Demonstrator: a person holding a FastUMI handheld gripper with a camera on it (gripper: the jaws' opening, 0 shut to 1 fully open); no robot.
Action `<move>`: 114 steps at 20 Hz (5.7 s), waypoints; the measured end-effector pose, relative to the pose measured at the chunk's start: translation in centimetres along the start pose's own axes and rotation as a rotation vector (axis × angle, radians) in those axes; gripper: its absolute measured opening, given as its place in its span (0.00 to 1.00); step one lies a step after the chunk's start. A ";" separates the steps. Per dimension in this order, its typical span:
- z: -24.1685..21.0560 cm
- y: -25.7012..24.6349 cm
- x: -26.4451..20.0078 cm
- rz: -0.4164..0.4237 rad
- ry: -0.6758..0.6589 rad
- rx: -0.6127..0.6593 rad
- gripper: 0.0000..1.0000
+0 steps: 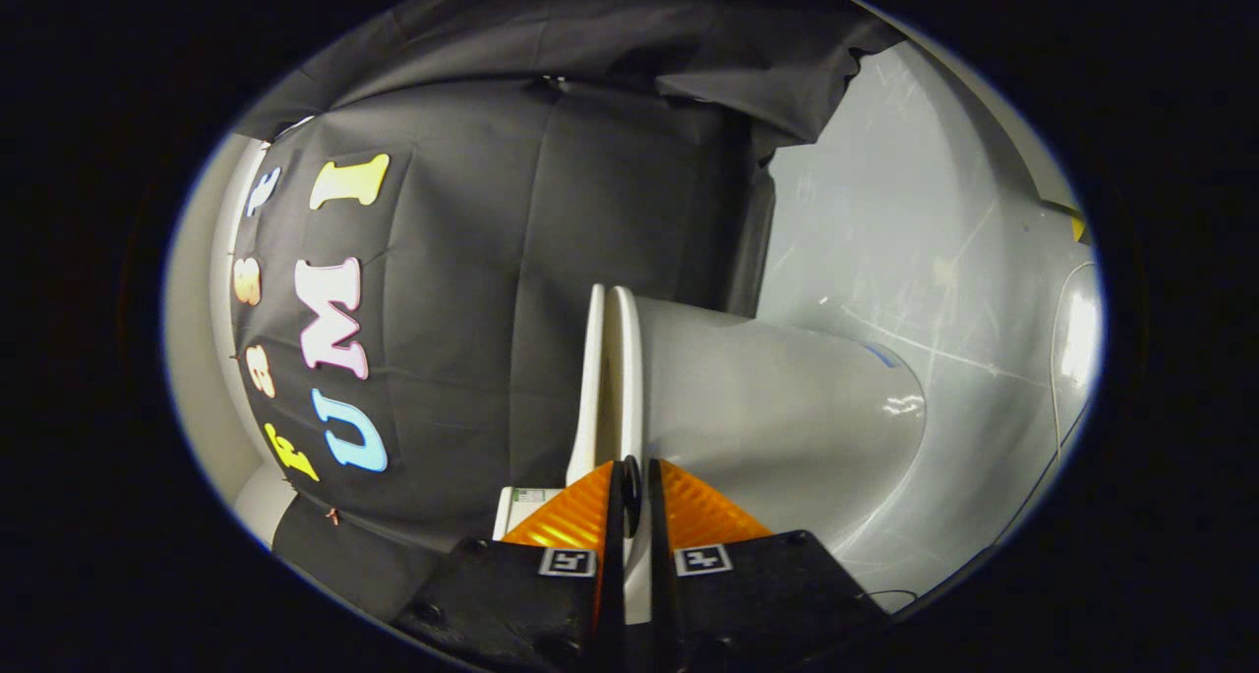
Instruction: Open the toilet lid.
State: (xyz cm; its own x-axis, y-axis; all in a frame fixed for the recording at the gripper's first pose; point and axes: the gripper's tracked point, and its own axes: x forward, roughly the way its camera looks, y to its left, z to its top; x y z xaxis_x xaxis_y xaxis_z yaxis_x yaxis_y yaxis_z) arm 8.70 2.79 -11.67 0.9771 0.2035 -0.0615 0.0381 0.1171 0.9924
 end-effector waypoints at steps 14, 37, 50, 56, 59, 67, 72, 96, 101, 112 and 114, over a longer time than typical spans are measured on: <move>-0.7 0.7 0.6 0.005 0.025 0.004 0.05; -1.0 2.8 0.3 -0.004 0.019 -0.056 0.05; -1.5 8.1 -0.1 0.014 0.013 -0.192 0.05; -2.3 12.1 -0.6 0.034 0.011 -0.264 0.05; -2.7 13.8 -0.9 0.027 -0.003 -0.300 0.05; -4.8 19.2 -1.2 0.039 -0.014 -0.406 0.05; -6.2 22.3 -1.2 0.033 -0.028 -0.484 0.05; -15.2 32.2 -1.2 0.064 -0.032 -0.743 0.05; -17.5 33.8 -1.1 0.066 -0.026 -0.788 0.05; -23.5 37.1 -0.3 0.083 -0.049 -0.941 0.05; -24.6 37.5 -0.1 0.081 -0.048 -0.977 0.05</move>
State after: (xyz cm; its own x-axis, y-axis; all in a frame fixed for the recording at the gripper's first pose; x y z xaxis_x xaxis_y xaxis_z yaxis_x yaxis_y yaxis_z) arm 4.90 31.10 22.88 0.9776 0.2087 0.0286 -0.1976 0.8618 0.4671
